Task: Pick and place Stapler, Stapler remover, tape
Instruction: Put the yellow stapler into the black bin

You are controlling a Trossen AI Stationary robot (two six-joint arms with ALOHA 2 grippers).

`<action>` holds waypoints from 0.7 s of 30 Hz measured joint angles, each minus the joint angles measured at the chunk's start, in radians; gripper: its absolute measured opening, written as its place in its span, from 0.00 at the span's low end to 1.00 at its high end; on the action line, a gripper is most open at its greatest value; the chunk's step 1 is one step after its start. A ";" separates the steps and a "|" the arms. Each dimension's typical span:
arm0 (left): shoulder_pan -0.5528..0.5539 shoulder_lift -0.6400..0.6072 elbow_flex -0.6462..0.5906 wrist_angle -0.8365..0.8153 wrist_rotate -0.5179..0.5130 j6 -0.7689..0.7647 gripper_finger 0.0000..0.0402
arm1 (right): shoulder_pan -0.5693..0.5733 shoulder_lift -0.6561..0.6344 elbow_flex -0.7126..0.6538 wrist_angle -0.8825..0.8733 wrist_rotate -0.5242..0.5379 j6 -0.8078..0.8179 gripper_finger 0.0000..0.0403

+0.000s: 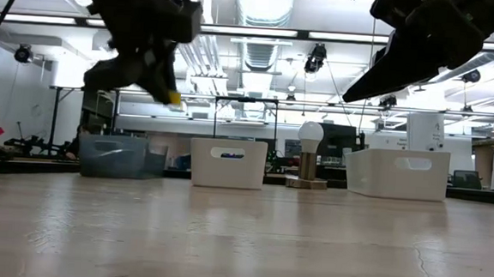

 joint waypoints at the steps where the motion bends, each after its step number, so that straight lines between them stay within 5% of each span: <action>1: 0.017 -0.025 0.000 -0.045 -0.043 -0.025 0.19 | 0.000 0.000 0.000 0.001 0.000 0.000 0.56; 11: 0.384 -0.247 -0.039 -0.120 -0.118 -0.306 0.21 | 0.000 0.000 0.000 0.011 0.000 0.003 0.56; 21: 0.872 -0.301 -0.215 0.162 0.149 -0.211 0.20 | 0.000 0.000 0.000 0.025 0.000 0.000 0.56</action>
